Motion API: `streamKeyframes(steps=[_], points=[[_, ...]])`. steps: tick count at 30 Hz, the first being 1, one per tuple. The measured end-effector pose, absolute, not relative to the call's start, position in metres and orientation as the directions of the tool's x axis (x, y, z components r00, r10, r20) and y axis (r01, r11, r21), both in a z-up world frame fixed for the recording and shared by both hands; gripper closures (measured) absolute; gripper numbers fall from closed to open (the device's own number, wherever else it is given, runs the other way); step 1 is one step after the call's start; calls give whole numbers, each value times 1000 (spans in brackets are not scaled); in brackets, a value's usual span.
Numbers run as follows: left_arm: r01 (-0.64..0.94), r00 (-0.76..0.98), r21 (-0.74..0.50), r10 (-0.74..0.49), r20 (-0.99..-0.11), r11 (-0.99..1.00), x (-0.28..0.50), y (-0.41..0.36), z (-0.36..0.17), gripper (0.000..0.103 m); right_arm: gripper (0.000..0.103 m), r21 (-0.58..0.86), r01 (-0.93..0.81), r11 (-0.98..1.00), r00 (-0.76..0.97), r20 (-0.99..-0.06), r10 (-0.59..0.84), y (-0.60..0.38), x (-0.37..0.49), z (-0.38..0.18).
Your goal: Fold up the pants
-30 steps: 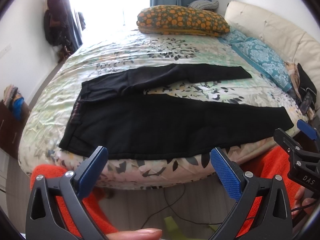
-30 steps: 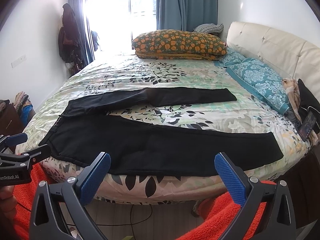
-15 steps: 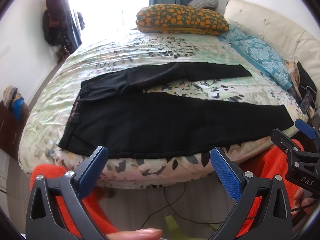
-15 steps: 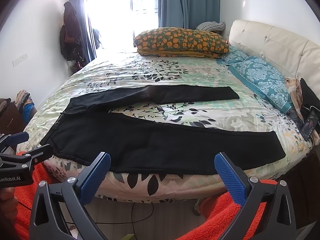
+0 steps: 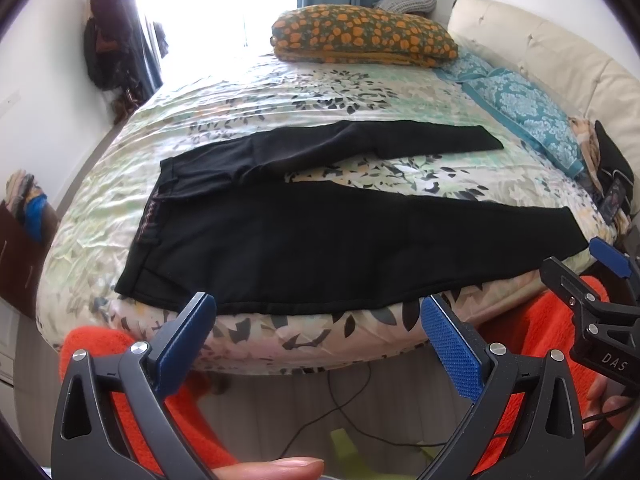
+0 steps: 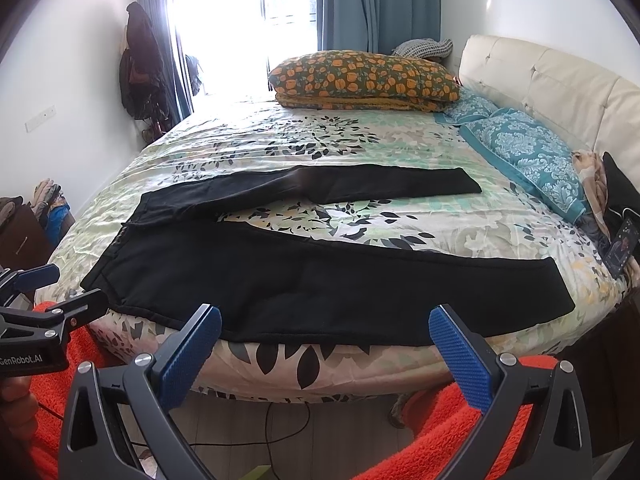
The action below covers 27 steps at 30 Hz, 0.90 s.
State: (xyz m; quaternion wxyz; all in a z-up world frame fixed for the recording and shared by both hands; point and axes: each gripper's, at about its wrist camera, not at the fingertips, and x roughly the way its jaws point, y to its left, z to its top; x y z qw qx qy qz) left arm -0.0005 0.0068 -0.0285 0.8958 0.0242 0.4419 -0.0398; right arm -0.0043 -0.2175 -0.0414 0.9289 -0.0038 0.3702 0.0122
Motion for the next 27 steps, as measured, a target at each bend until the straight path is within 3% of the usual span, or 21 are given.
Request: streamKeyframes(steps=[27], points=[[93, 599, 7, -50, -799, 996, 0, 6, -31, 1, 0, 9, -29, 1000, 713, -701, 27, -216, -3, -48]])
